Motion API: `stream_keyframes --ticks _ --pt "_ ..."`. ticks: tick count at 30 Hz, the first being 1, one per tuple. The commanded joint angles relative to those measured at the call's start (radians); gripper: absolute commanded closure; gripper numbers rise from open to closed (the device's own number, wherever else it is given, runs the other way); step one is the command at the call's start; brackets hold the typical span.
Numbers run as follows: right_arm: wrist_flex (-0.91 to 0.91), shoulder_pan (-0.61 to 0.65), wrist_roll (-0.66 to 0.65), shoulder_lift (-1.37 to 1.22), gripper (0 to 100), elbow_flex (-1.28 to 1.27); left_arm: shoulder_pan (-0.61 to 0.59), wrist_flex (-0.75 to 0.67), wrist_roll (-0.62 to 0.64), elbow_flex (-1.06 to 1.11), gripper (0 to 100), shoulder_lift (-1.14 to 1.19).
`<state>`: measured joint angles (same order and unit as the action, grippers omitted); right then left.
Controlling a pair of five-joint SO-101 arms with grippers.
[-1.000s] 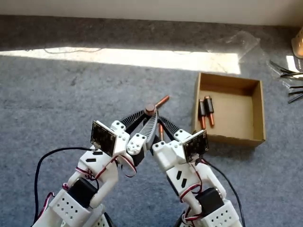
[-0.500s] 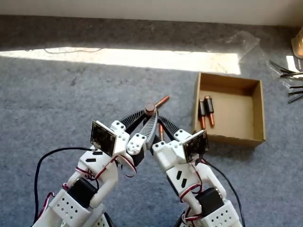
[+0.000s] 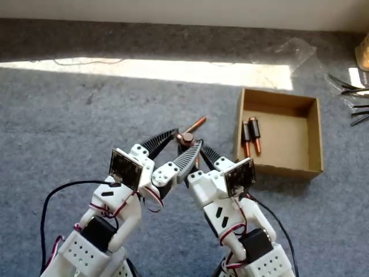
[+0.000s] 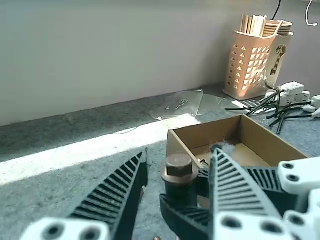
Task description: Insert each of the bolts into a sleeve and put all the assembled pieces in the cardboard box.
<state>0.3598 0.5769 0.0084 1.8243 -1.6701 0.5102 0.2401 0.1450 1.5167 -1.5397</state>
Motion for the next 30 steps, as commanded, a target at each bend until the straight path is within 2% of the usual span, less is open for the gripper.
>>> stream_keyframes --ticks 1,10,12,16,20,22,27,30 --pt "-0.004 -0.022 0.006 0.015 99.3 -0.143 0.027 0.002 0.006 -0.005 79 -0.012" --pt "-0.004 -0.028 0.006 0.015 99.3 -0.143 0.024 0.0 0.006 -0.077 79 -0.013" --pt "0.001 -0.061 0.006 0.015 99.3 -0.143 0.004 0.002 0.006 -0.102 79 -0.013" --pt "0.019 -0.166 0.006 0.015 99.3 -0.136 -0.111 0.002 0.009 -0.127 79 -0.015" --pt "0.191 -0.285 0.009 0.013 99.3 0.042 -0.222 0.026 0.008 -0.154 79 -0.015" --pt "0.259 -0.331 0.008 0.013 99.3 0.13 -0.259 0.078 0.006 -0.173 83 -0.015" --pt "0.335 -0.374 -0.011 -0.015 99.3 0.266 -0.369 0.17 0.005 -0.185 100 -0.097" --pt "0.375 -0.377 -0.072 -0.154 99.4 0.335 -0.447 0.239 0.005 -0.142 98 -0.206"
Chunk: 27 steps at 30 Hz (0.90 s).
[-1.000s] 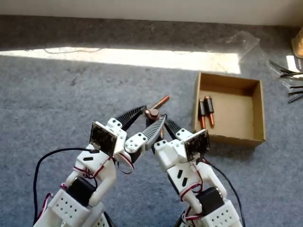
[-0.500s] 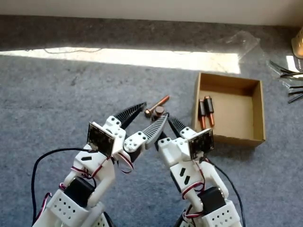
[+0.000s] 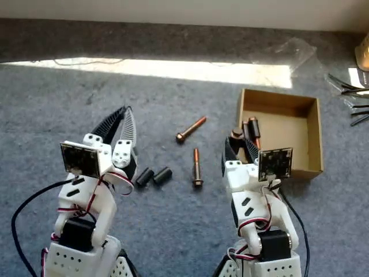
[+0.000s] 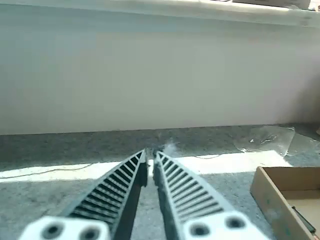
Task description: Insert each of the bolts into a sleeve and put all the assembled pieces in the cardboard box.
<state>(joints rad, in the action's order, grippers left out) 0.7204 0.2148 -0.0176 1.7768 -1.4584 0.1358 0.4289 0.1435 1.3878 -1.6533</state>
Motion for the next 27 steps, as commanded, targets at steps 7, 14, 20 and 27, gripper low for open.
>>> stream_keyframes --ticks 7,14,20,27 --pt "0.013 -0.105 -0.06 -0.659 99.4 0.421 -0.285 0.091 0.006 0.15 98 -0.159" --pt "0.013 -0.249 -0.061 -1.15 99.4 0.763 -0.315 0.091 0.008 0.302 97 -0.163" --pt "0.018 -0.285 -0.14 -1.471 99.4 0.977 -0.32 0.269 0.006 0.278 98 -0.163" --pt "0.019 -0.297 -0.166 -1.721 99.4 1.115 -0.317 0.476 0.005 0.243 97 -0.163"
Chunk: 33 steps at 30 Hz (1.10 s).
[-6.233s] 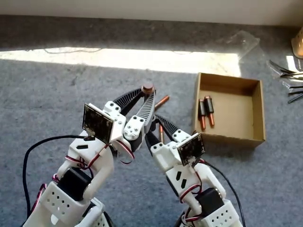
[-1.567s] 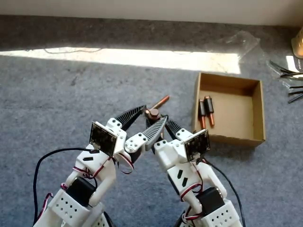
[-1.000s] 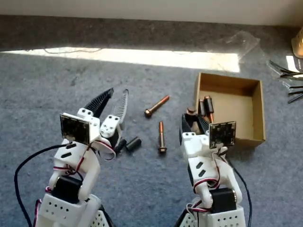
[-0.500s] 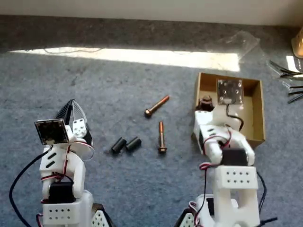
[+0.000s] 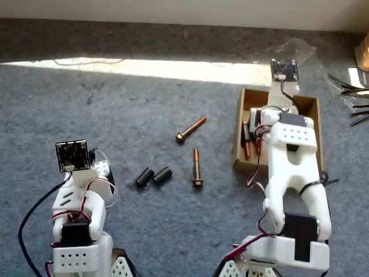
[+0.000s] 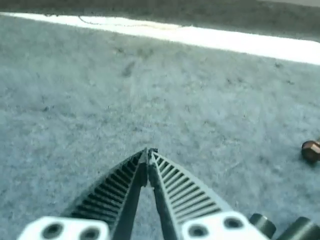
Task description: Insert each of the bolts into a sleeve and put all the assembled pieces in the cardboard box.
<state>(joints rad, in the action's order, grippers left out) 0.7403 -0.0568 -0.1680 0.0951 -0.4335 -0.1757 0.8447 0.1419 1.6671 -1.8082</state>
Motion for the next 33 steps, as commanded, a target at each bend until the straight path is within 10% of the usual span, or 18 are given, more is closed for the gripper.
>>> stream_keyframes --ticks 1,33 --pt "-0.001 -0.033 -0.015 -0.068 99.4 0.099 -0.005 0.081 0.005 -0.031 97 -0.008" --pt "0.119 -0.054 -0.092 -0.358 85.4 0.214 -0.01 0.482 -0.112 0.028 97 -0.005"
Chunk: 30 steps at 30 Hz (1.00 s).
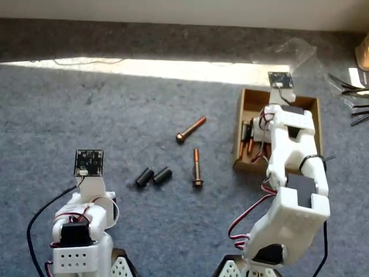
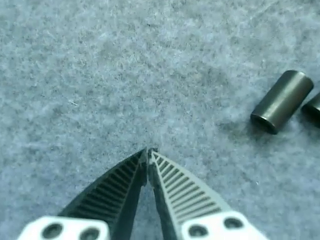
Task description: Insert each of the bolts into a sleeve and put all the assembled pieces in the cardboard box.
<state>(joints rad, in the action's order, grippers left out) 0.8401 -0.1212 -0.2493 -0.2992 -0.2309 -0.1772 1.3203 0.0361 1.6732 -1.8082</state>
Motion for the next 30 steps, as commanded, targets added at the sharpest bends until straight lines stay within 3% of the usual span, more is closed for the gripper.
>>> stream_keyframes --ticks 1,13,30 --pt "0.021 0.005 -0.008 0.056 85.4 0.008 -0.008 0.006 -0.006 0.022 97 -0.005" --pt "0.111 0.028 -0.006 0.328 85.1 0.005 -0.008 0.006 -0.006 0.022 97 -0.005" --pt "0.14 0.031 -0.006 0.351 85.1 0.005 -0.008 0.006 -0.006 0.022 97 -0.005"
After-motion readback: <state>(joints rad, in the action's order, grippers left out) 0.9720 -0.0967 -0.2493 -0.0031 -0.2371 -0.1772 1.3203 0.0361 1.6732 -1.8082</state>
